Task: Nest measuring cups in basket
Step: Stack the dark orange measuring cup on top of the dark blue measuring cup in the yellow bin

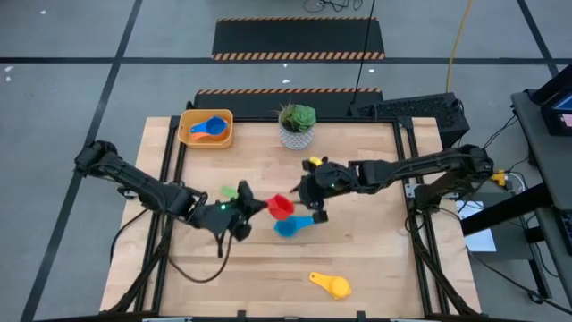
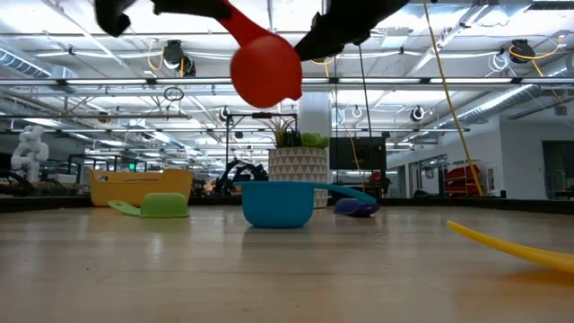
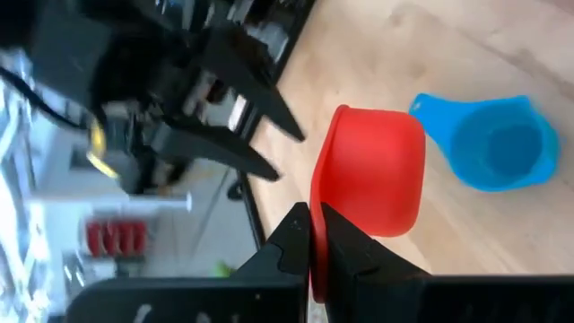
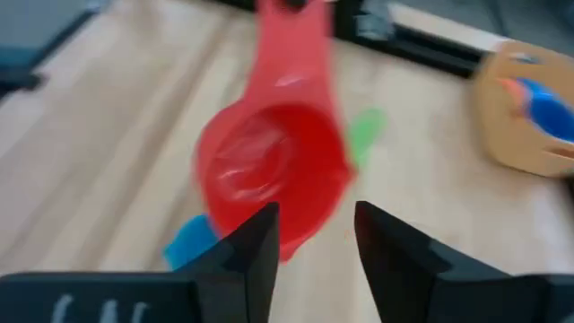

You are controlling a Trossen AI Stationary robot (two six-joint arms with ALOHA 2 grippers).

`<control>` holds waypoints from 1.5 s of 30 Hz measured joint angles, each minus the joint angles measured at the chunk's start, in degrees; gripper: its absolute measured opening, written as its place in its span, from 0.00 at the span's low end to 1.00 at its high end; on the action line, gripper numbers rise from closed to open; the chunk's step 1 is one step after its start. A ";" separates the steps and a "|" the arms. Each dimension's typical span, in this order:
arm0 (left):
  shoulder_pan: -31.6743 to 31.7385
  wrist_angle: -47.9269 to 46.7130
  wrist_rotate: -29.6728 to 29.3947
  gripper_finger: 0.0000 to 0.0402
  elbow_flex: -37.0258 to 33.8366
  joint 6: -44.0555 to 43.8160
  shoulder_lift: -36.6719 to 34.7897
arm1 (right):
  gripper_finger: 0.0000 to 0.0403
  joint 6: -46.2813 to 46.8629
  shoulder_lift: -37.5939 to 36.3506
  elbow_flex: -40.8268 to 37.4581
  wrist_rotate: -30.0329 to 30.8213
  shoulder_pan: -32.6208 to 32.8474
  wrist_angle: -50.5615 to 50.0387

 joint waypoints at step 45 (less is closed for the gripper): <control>-0.77 -1.71 -14.21 0.47 0.04 -30.16 -12.74 | 0.00 0.47 2.21 -1.78 11.58 -3.68 1.43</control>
